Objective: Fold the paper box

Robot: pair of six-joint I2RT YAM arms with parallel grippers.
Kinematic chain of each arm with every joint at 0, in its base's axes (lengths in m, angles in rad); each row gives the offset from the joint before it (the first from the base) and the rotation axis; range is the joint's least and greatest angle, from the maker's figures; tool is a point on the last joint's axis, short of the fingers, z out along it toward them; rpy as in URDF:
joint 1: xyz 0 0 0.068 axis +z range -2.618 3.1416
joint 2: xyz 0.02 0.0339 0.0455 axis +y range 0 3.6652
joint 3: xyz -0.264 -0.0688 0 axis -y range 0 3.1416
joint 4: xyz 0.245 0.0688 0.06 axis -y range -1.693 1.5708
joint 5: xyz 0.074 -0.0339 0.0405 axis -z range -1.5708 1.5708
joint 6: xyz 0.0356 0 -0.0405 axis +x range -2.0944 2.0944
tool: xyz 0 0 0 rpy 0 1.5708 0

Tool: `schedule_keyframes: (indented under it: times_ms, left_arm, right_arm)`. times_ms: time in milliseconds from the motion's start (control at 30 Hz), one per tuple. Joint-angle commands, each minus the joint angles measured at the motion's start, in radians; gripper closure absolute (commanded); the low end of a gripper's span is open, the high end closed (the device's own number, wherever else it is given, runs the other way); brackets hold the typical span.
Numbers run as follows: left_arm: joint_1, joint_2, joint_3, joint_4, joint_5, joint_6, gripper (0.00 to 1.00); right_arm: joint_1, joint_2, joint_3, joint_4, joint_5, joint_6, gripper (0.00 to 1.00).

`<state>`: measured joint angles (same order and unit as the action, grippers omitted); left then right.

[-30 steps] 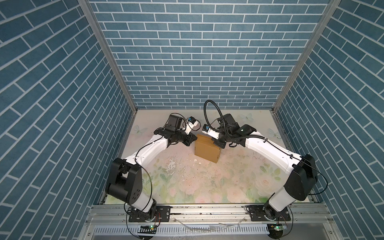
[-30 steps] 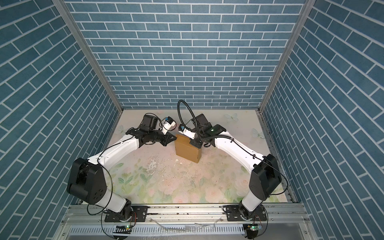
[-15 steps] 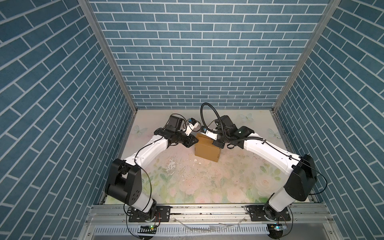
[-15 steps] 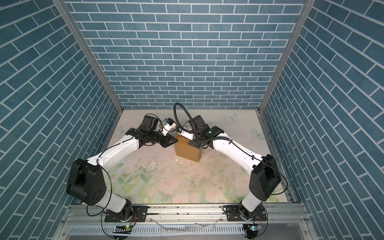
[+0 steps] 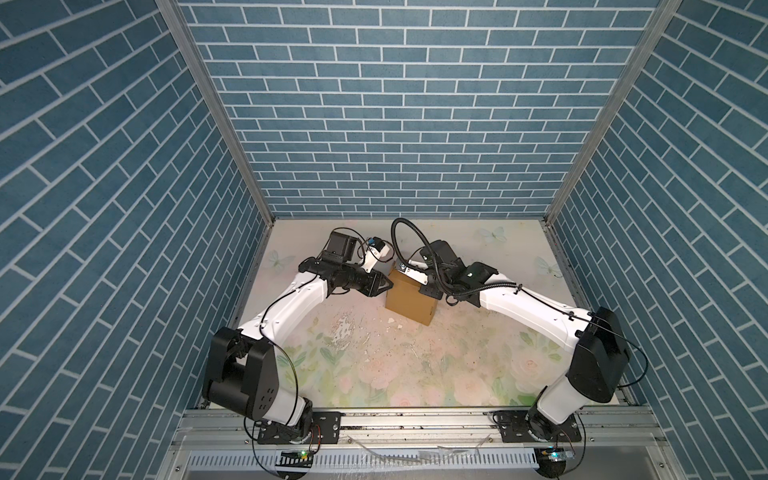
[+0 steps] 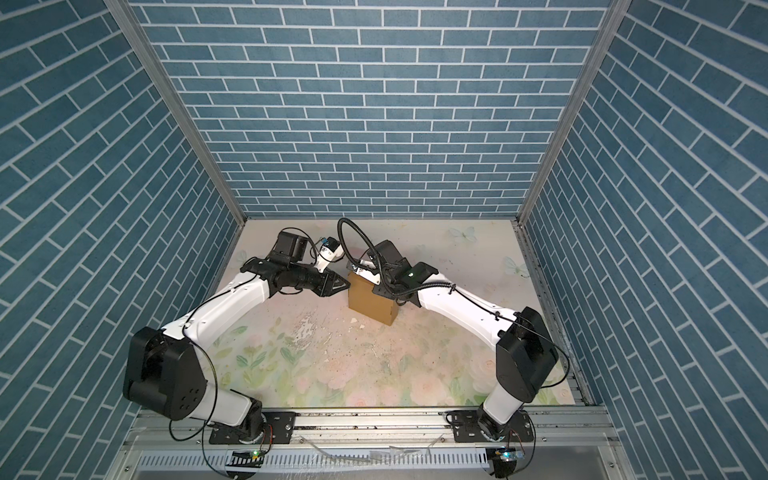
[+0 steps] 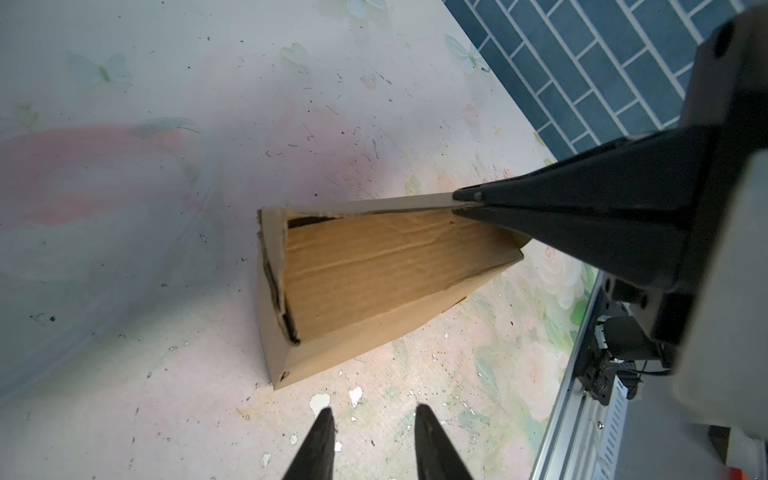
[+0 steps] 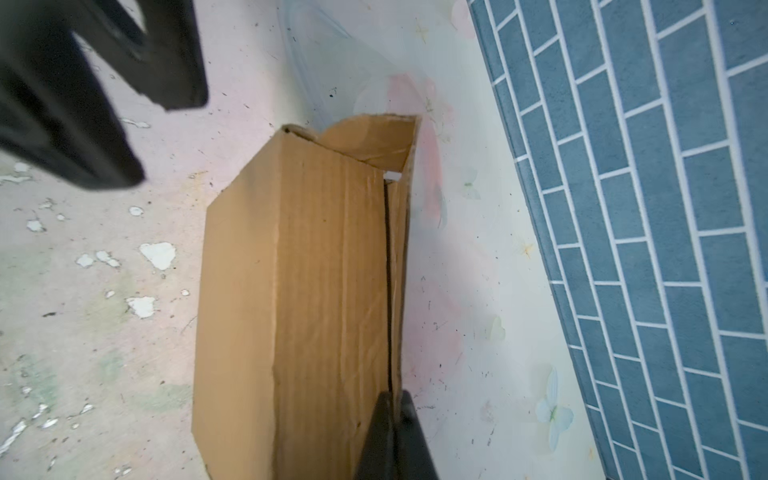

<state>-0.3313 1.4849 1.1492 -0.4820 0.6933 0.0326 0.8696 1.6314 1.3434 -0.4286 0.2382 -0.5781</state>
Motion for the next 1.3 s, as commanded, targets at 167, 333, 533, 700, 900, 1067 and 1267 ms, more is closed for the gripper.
schedule_keyframes:
  times_ms: [167, 333, 533, 700, 900, 1067, 1267]
  left_arm:
    - [0.092, -0.019, -0.020, 0.070, 0.088, -0.152, 0.64]
    - [0.142, -0.037, -0.059, 0.138, 0.113, -0.239, 0.60]
    - [0.171, -0.039, -0.095, 0.199, 0.125, -0.302, 0.56]
    - [0.158, -0.018, -0.088, 0.220, 0.133, -0.343, 0.55]
    - [0.127, 0.029, -0.058, 0.233, 0.128, -0.373, 0.52]
    - [0.124, 0.066, -0.044, 0.253, 0.102, -0.395, 0.52]
    - [0.118, 0.071, -0.062, 0.241, 0.087, -0.385, 0.52]
  right_arm:
    - [0.070, 0.005, -0.044, -0.009, 0.096, -0.055, 1.00]
    - [0.121, 0.024, -0.050, 0.004, 0.168, -0.066, 1.00]
    - [0.196, 0.074, -0.049, 0.010, 0.301, -0.088, 1.00]
    - [0.234, 0.114, -0.050, 0.011, 0.377, -0.095, 1.00]
    - [0.253, 0.116, -0.055, 0.032, 0.403, -0.104, 1.00]
    - [0.272, 0.119, -0.066, 0.059, 0.407, -0.124, 1.00]
    - [0.291, 0.142, -0.068, 0.069, 0.422, -0.125, 1.00]
